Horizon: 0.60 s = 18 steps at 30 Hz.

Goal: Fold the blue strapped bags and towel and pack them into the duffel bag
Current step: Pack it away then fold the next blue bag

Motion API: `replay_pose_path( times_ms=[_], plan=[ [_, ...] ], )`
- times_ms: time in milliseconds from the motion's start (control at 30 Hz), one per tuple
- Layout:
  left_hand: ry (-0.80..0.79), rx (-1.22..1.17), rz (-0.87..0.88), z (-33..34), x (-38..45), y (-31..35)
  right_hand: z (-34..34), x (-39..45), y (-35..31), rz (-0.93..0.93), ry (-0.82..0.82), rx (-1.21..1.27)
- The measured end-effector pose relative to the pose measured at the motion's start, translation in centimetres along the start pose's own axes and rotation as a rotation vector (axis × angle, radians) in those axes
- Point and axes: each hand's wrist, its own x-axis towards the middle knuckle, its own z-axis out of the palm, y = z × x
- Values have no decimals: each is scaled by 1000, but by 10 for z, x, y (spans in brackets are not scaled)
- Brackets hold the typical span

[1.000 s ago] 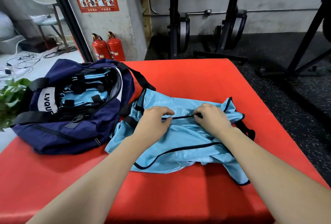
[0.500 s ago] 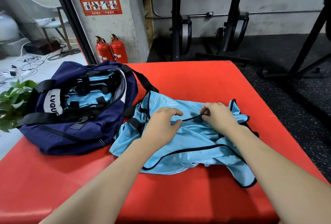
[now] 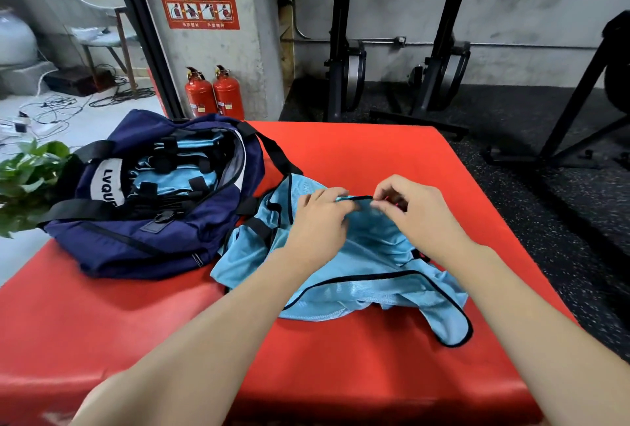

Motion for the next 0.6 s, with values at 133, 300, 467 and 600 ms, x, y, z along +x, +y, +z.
replay_pose_path(
  times_ms=[133, 300, 467, 600],
  plan=[
    [24, 128, 32, -14, 0, -27, -12, -19, 17, -131, -163, -242],
    [113, 168, 117, -43, -21, -56, -37, -41, 35, -163, -224, -472],
    [56, 118, 231, -54, -60, -61, -52, -60, 32, -137, -226, -522],
    [-15, 59, 270, -54, -96, -48, -51, -83, 21, -80, -272, -474]
  ],
)
